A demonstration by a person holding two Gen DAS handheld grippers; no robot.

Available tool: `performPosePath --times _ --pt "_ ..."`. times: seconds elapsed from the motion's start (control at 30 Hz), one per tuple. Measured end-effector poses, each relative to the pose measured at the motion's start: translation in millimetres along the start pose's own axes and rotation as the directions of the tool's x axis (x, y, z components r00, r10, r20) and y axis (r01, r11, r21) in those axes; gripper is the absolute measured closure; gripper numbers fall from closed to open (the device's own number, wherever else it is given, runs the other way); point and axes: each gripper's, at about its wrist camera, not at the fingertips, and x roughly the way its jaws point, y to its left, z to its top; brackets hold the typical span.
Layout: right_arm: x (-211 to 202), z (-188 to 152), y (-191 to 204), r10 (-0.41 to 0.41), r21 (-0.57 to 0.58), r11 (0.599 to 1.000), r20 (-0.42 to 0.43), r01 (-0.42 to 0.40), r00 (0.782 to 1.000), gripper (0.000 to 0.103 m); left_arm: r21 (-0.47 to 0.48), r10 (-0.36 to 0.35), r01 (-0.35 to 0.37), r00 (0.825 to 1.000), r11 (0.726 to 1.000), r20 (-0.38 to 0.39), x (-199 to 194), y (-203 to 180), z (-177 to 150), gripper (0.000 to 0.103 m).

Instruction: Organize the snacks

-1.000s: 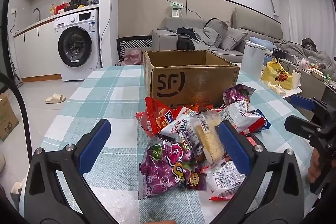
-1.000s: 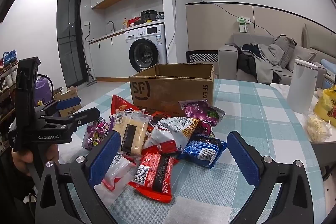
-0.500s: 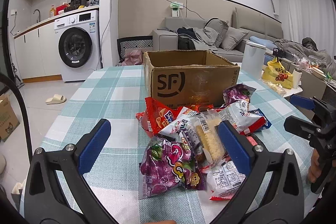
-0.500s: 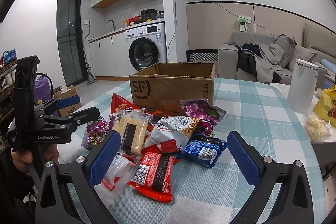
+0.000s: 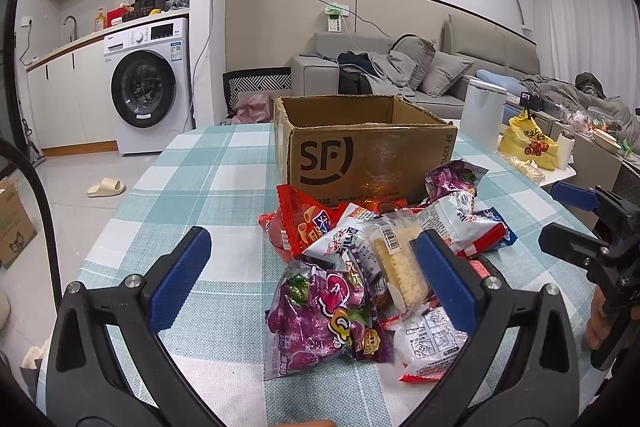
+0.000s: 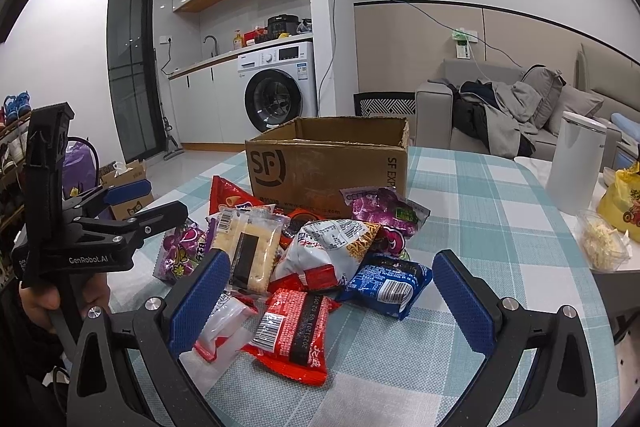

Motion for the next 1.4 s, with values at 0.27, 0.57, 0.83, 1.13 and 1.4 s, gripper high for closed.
performPosePath --times 0.27,0.57,0.83,1.13,1.4 --pt "-0.5 0.9 1.2 -0.001 -0.004 1.0 -0.006 0.001 1.0 0.0 -0.001 -0.001 0.001 1.0 1.0 0.001 -0.3 0.5 0.3 0.001" --pt "-0.6 1.5 1.5 0.001 -0.008 1.0 -0.015 -0.001 1.0 0.0 0.0 -0.005 0.005 1.0 1.0 0.004 -0.7 0.3 0.3 0.001" --pt "1.8 3.2 -0.5 -0.01 0.003 1.0 -0.023 0.01 1.0 0.0 0.01 -0.023 0.023 1.0 1.0 0.003 -0.9 -3.2 0.1 0.001" --pt "4.4 3.9 -2.0 -0.025 0.01 1.0 -0.037 0.026 0.999 0.0 0.009 -0.026 0.026 1.0 1.0 -0.001 -1.8 -7.4 -1.0 0.001" --pt "5.7 3.9 -0.1 -0.052 0.003 0.999 -0.044 0.052 0.998 0.0 0.037 -0.052 0.052 0.999 0.998 -0.008 0.1 -7.3 0.2 0.001"
